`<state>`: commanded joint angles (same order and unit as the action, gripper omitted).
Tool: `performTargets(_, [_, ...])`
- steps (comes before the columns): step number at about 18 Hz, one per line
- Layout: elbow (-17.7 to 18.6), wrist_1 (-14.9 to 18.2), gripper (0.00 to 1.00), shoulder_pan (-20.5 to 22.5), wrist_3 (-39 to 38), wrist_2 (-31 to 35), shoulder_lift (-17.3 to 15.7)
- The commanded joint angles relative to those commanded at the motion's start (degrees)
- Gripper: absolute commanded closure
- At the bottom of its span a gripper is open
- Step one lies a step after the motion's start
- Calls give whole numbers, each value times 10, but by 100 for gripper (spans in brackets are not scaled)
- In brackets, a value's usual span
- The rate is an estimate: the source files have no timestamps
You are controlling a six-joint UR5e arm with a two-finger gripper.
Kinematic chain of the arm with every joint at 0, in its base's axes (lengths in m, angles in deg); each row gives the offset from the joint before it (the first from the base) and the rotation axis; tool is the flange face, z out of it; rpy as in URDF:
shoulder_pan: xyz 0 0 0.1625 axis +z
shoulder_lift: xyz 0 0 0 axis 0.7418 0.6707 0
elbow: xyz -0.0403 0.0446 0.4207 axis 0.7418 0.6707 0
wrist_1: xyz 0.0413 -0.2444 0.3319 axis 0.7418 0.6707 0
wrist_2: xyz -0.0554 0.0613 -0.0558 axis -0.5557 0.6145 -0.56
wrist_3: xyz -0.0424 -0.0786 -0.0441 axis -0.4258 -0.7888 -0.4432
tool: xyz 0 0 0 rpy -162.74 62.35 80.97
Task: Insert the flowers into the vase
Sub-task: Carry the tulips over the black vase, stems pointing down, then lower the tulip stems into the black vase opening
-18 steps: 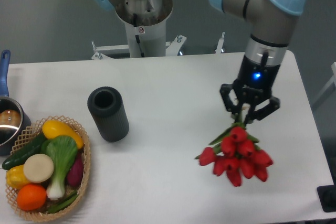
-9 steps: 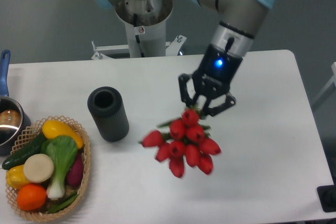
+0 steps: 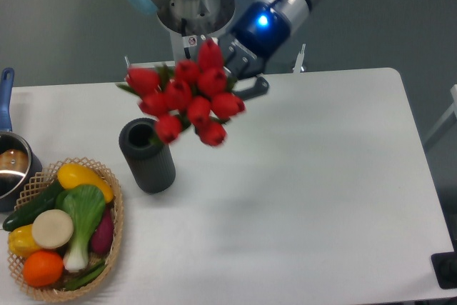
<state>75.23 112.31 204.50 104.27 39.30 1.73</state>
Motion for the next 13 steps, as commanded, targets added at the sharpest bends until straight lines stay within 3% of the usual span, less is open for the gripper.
performTargets(3, [55,0,100,-4,53,-26,-26])
performTargets(6, [45,0,100,-24,90,-26,11])
performTargets(13, [29,0,100,-36,91,-26,39])
